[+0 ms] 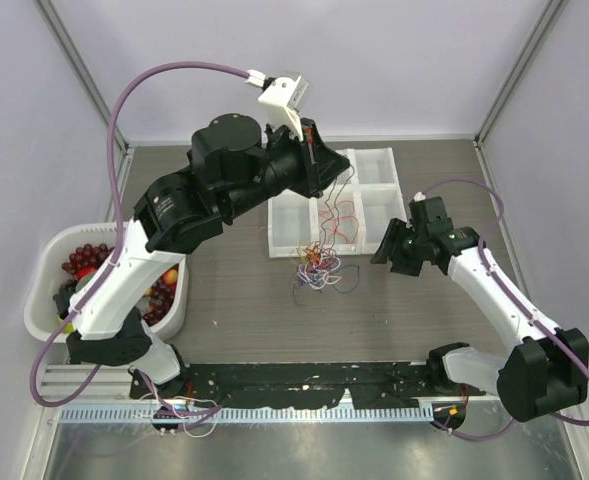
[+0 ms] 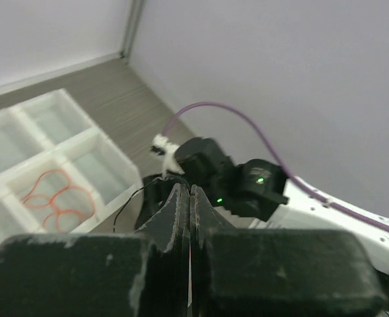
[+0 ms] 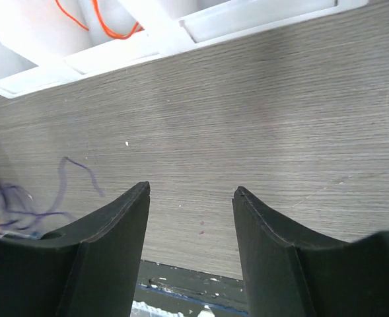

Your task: Untangle the cables

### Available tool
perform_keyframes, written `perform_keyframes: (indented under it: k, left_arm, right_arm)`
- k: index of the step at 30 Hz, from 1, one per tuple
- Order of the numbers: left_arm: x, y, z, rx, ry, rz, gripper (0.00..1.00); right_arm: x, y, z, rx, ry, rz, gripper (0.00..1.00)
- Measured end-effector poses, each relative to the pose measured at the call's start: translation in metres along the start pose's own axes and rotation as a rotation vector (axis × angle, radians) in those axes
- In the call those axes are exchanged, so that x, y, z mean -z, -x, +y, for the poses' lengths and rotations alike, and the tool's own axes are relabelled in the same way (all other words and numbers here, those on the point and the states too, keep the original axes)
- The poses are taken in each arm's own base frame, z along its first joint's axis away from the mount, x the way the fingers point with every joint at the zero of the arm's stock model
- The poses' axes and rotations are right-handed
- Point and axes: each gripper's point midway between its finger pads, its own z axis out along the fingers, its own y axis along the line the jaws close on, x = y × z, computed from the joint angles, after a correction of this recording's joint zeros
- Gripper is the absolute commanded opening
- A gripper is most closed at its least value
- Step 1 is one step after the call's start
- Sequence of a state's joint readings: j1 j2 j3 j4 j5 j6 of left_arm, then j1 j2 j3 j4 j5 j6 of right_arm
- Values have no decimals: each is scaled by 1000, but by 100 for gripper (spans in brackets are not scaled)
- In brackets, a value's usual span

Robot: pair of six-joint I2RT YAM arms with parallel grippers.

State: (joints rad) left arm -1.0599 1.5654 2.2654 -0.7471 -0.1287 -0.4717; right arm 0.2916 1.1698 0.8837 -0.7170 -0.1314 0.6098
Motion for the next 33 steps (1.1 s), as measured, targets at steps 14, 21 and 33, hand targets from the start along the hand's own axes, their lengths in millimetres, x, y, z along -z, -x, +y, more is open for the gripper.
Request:
perform_keyframes:
  k: [14,21,33]
  left_arm:
    - [-7,-43,78,110,328,106,0]
    - [-7,-44,83,153,343,110,0]
    - [-7,-46,82,192,305,138,0]
  right_arm:
    - [132,13,116,356,692,-345,62]
    - [145,4,177,505,812,-297,62]
    - [117,12,228,657,750,-364,58]
